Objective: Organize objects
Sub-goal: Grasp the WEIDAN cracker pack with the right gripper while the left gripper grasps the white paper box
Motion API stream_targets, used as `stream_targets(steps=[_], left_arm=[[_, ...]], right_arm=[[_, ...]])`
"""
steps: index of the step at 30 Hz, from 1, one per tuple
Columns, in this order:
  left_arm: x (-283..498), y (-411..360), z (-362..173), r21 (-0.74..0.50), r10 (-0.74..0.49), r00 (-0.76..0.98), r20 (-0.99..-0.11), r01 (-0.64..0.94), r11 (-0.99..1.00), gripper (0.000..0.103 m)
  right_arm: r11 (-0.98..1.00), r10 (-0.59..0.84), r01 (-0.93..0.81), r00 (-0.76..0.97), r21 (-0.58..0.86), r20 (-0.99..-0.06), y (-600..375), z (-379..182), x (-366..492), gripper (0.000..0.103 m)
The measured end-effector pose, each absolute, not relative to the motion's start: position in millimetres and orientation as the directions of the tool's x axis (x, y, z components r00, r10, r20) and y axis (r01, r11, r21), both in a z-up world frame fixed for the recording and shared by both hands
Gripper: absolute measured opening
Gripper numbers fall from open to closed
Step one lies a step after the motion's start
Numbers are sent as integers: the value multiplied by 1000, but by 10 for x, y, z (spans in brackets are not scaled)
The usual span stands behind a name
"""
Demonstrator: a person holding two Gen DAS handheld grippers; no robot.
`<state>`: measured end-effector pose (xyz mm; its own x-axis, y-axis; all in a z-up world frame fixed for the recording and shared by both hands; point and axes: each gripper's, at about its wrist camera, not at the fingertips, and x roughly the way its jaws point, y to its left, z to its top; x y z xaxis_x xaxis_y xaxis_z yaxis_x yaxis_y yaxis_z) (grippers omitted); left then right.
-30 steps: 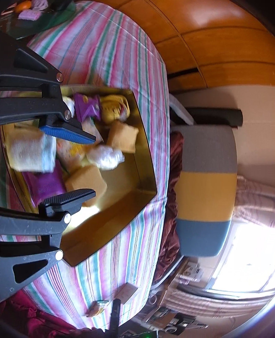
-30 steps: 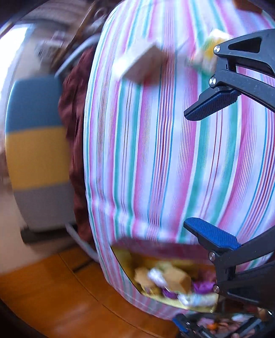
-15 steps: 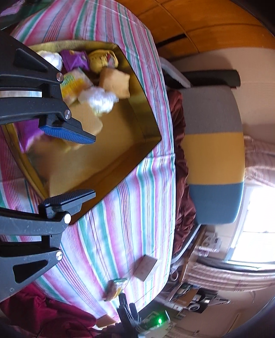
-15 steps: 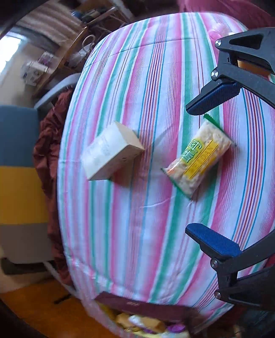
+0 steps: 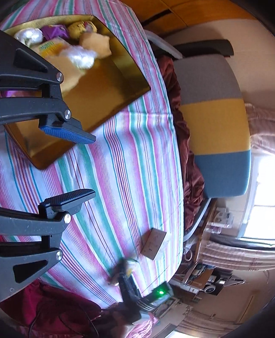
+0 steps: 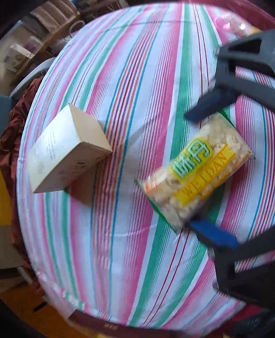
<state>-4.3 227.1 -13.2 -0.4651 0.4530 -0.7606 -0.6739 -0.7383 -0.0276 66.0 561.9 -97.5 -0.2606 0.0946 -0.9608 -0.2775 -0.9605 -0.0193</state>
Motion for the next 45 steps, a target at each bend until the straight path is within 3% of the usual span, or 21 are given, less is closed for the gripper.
stream_targets(steps=[2,13,27,37,41,45], left_arm=[[-35,2380,-153,-34,458,-450,-767,-684,-728,44],[15,2957,-282,-26,458,-383,-802,-744,-667,44],[-13,3815,-406,-96,481,-264,-836,-793,-602,44],[-344,4512,-420,-290,529,-105,-842,-738,-609,45],[-479,4804,-455,-374,549,-50,-834,-681,-629,52],[-583,5093,-485,-425,564,-26,-825,-631,-649,67]], right_arm=[[-944,110,-331,-265,-17,-958,5743,-957,726,42],[-823,154,-568,-252,17,-955,6294,-965,1038,43],[-807,140,-589,-256,39,-957,6447,-972,1203,44],[-802,130,-595,-265,56,-956,6554,-945,1370,46],[-794,114,-603,-279,82,-954,6617,-932,1456,48],[-796,106,-599,-285,91,-953,6648,-917,1526,52]])
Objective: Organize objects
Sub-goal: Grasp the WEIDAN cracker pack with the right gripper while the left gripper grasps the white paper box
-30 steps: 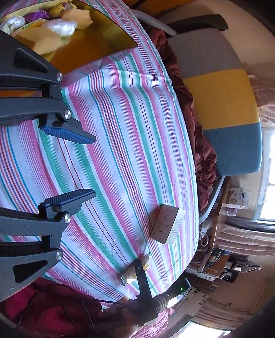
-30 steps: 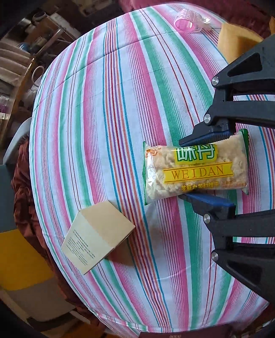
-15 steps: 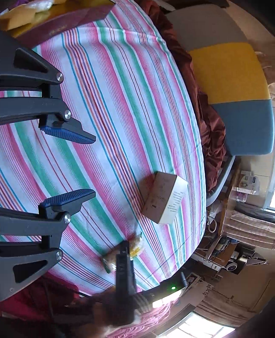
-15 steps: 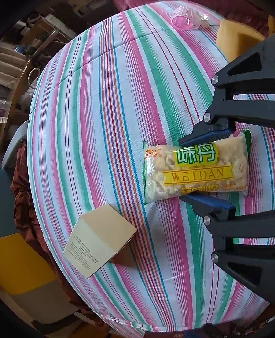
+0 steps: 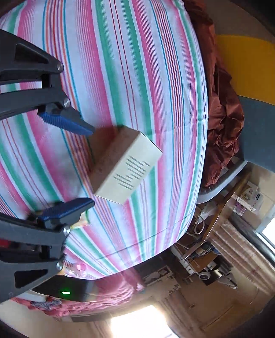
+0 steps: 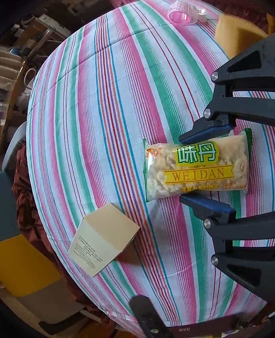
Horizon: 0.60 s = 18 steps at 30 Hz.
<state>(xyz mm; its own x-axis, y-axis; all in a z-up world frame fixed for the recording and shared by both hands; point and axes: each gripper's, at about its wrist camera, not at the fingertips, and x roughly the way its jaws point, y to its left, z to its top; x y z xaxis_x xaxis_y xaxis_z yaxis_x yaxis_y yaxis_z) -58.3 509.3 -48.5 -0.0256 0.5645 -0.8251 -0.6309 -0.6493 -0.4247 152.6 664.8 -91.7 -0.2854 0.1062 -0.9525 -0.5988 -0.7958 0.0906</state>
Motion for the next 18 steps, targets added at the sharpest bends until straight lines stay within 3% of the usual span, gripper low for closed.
stream_targets(steps=[7,11,17,18], left_arm=[[-862,5614,-662,-431,520,-40,-853,-507,-746,82],[-923,5855,-778,-392,477,-60,-877,-486,-781,82],[-818,6125,-975,-246,367,-90,-926,-592,-768,82],[-793,6093,-976,-243,378,-100,-920,-612,-753,77]], right_arm=[[-798,96,-594,-295,103,-951,6696,-886,1653,58],[-803,86,-585,-301,112,-950,6712,-872,1717,65],[-809,79,-577,-304,117,-949,6742,-848,1819,69],[-808,77,-577,-305,120,-949,6753,-844,1840,69]])
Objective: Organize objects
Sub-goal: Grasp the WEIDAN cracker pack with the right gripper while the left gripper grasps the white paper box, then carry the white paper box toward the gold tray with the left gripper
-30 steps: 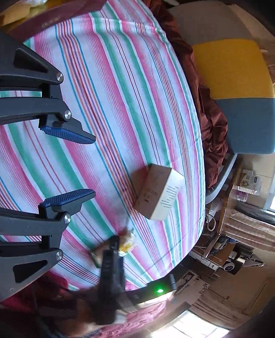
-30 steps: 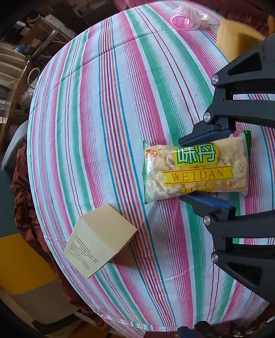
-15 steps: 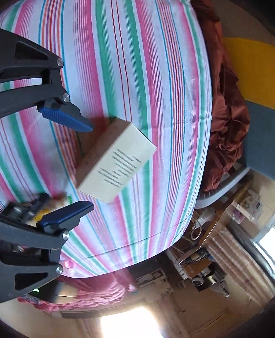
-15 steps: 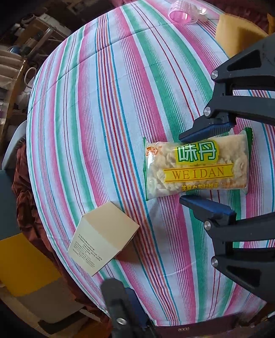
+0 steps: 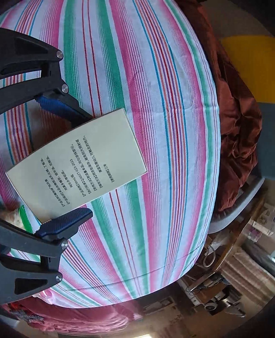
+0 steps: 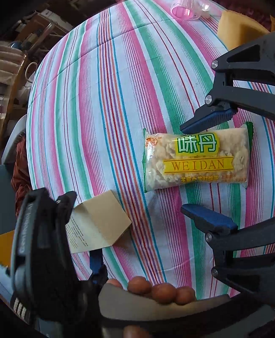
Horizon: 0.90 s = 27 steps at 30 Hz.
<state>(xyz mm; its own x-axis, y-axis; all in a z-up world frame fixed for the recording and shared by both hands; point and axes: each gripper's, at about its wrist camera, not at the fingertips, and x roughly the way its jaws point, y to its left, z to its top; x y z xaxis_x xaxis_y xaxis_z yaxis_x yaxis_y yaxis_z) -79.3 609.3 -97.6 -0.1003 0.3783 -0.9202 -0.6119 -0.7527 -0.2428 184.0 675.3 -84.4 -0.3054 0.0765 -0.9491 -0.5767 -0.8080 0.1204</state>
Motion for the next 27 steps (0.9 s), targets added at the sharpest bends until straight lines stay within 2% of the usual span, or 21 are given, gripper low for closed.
stream_targets(steps=[1,3,9,14,22,27], left_arm=[[-780,6043,-970,-240,389,-114,-914,-620,-747,70],[-741,5915,-963,-212,394,-140,-908,-658,-723,50],[-500,5179,-930,-116,431,-222,-875,-767,-631,50],[-274,4440,-846,-53,433,-300,-850,-769,-637,50],[165,3713,-799,-14,468,-393,-791,-755,-656,50],[260,3555,-942,-10,459,-386,-800,-757,-654,50]], right_arm=[[-808,75,-576,-307,122,-949,6763,-838,1862,69],[-811,76,-573,-305,119,-949,6774,-831,1893,69],[-829,109,-555,-279,67,-954,6757,-809,1960,66],[-834,121,-549,-272,51,-955,6754,-780,2034,65],[-843,124,-536,-262,38,-957,6722,-754,2125,73],[-842,134,-538,-260,28,-956,6701,-723,2186,74]])
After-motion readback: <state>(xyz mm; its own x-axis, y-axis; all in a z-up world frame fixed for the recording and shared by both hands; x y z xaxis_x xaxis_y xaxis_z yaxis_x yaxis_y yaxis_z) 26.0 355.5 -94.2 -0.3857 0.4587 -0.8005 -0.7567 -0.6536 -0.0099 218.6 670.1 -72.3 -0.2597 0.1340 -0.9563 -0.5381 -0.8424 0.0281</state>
